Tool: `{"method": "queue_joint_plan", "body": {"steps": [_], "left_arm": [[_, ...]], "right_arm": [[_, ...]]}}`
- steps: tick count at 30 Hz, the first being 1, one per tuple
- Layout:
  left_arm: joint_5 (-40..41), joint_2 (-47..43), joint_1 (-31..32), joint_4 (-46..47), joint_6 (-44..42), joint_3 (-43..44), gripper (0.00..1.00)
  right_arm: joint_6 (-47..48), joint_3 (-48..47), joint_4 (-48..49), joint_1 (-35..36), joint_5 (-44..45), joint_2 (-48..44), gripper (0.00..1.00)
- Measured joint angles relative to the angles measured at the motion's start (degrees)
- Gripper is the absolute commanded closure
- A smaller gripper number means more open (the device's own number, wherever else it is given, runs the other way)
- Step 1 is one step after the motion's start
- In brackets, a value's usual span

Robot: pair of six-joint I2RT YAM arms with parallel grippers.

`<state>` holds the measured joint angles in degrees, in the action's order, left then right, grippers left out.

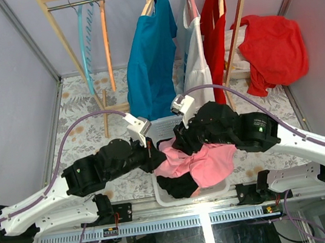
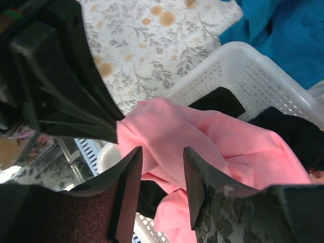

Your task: Place the t-shirt on the hanger

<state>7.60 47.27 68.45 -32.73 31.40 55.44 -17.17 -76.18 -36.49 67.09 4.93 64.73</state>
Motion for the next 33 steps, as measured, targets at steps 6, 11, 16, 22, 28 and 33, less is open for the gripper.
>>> {"method": "queue_joint_plan", "body": {"steps": [6,11,16,22,28,33], "left_arm": [[0.02,0.02,0.02,0.0,0.02,-0.09,1.0],[0.02,0.2,0.04,-0.02,0.02,-0.09,1.0],[0.02,0.28,0.04,-0.15,0.02,-0.09,1.0],[0.13,-0.59,0.04,-0.72,0.02,-0.09,1.0],[0.35,-1.81,0.04,-1.38,0.0,-0.09,1.0],[0.37,-2.47,0.02,-1.57,0.0,-0.11,1.0]], "right_arm": [[0.81,0.37,2.08,0.0,-4.22,-1.25,0.44],[1.31,0.42,2.75,0.0,-5.68,-0.61,0.45],[1.9,0.42,2.51,0.0,-5.44,1.79,0.49],[2.43,0.42,2.54,0.0,-4.85,4.83,0.49],[2.45,0.42,3.02,0.0,-4.42,5.35,0.51],[2.45,0.42,3.39,0.0,-3.87,5.51,0.61]]}}
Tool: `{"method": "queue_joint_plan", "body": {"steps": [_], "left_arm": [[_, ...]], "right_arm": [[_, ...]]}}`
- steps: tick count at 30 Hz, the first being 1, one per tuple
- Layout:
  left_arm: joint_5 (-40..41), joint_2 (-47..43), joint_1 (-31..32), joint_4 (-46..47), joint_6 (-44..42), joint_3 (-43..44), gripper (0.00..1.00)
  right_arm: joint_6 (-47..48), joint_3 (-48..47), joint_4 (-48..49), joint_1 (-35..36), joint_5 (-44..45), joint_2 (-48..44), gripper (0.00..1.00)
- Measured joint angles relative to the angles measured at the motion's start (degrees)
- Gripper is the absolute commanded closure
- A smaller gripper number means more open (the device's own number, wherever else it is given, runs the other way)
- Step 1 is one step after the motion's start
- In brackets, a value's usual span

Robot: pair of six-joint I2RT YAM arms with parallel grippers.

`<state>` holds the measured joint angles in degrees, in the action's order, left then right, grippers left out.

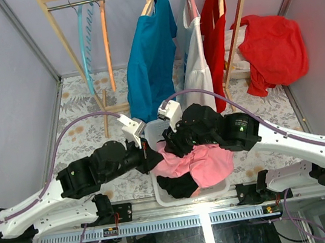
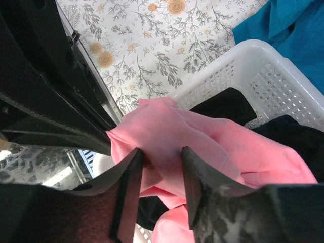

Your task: Place the t-shirt on the hanger

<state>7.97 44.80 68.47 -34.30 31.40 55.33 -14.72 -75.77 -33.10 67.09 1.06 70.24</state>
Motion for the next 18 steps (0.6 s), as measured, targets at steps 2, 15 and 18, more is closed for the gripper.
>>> {"method": "queue_joint_plan", "body": {"steps": [2,15,18], "left_arm": [[0.0,-0.26,0.02,0.02,0.02,-0.2,1.0],[-0.02,-0.79,0.02,0.04,0.07,-1.09,1.0],[-0.02,-0.83,0.02,0.04,0.07,-1.07,1.0]], "right_arm": [[0.09,-0.09,0.0,0.0,0.31,0.0,0.6],[0.74,-2.08,-0.61,0.0,0.87,0.04,0.57],[0.83,-2.14,-0.61,0.0,0.87,0.17,0.63]]}}
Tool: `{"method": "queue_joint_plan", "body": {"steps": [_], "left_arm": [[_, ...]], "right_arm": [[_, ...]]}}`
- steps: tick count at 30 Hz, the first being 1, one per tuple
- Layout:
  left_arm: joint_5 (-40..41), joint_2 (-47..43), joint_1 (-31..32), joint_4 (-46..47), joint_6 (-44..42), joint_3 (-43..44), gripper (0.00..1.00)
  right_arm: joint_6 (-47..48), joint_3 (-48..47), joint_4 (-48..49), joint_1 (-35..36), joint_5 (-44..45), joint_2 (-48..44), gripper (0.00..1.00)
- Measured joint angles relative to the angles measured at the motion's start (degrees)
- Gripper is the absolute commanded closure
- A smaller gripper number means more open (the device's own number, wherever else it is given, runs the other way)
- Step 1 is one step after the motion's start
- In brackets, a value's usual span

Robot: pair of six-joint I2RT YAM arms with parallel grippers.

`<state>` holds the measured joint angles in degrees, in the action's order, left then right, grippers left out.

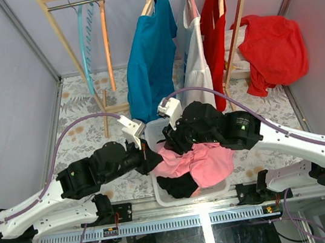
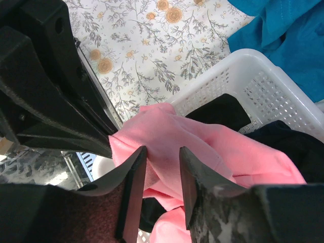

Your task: Place the t-shirt on the hanger

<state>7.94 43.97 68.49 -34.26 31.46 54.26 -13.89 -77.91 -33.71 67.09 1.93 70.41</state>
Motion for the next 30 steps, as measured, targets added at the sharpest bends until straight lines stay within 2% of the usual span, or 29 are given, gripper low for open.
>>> {"method": "queue_joint_plan", "body": {"steps": [10,14,19,25,30], "left_arm": [[0.02,0.0,0.0,0.0,0.0,0.0,1.0],[0.02,0.0,0.0,0.0,0.0,0.0,1.0],[0.04,-0.02,0.0,0.0,0.0,-0.02,1.0],[0.04,-0.13,0.0,0.0,0.02,-0.02,1.0],[0.04,-0.5,0.0,0.0,0.02,-0.02,1.0]], "right_arm": [[0.07,-0.02,0.07,0.0,0.0,1.01,0.64],[0.09,-0.02,0.15,0.0,-0.07,1.01,0.56],[0.28,-0.02,0.22,0.0,-0.44,0.98,0.52],[0.28,0.57,0.7,0.0,-1.64,0.39,0.52],[0.28,0.79,1.05,0.0,-1.73,0.39,0.56]]}}
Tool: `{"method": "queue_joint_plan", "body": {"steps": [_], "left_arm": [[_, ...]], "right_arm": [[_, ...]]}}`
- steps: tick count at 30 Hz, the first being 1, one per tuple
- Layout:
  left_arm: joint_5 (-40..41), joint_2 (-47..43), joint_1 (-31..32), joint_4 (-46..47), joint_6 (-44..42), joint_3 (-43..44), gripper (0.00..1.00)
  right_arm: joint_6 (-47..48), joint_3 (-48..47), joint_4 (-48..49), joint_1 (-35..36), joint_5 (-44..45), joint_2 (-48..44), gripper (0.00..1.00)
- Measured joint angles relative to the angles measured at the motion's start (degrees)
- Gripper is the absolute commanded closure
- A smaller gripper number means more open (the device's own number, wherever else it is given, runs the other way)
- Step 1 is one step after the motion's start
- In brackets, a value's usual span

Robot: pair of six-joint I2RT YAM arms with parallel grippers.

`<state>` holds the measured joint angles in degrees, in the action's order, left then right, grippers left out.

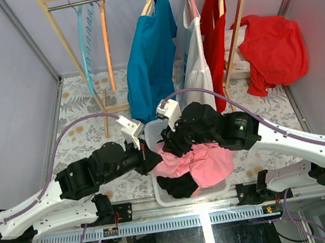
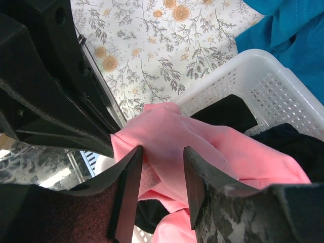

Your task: Place the t-shirt on the hanger

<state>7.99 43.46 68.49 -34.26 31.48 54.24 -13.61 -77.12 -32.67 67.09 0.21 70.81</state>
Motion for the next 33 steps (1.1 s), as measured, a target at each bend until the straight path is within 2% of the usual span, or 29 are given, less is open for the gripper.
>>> {"method": "queue_joint_plan", "body": {"steps": [2,7,12,15,19,22,33], "left_arm": [[0.04,-0.09,0.0,-0.02,0.0,0.0,1.0],[0.46,-0.5,0.0,-0.13,0.0,0.0,1.0],[1.29,-1.46,0.0,-0.44,0.26,-0.04,0.98],[1.92,-1.64,0.0,-0.48,0.66,-0.55,0.9],[3.23,-1.49,0.0,-1.33,1.2,-1.11,0.62],[4.22,-1.4,0.0,-1.86,1.68,-1.22,0.48],[5.14,-2.05,0.0,-2.78,2.54,-3.19,0.38]], "right_arm": [[0.04,0.0,0.0,0.0,-0.33,0.02,0.61],[0.35,-0.28,0.0,0.0,-0.44,0.39,0.86],[0.11,-1.03,-0.02,0.0,-0.22,1.53,0.98],[0.04,-1.27,-0.09,0.0,0.37,1.73,1.0],[-0.09,-1.62,-0.22,0.0,1.29,1.53,1.0],[-0.33,-1.68,-0.48,0.0,2.23,1.25,1.0],[-1.62,-2.97,-2.34,0.0,5.97,0.13,1.0]]}}
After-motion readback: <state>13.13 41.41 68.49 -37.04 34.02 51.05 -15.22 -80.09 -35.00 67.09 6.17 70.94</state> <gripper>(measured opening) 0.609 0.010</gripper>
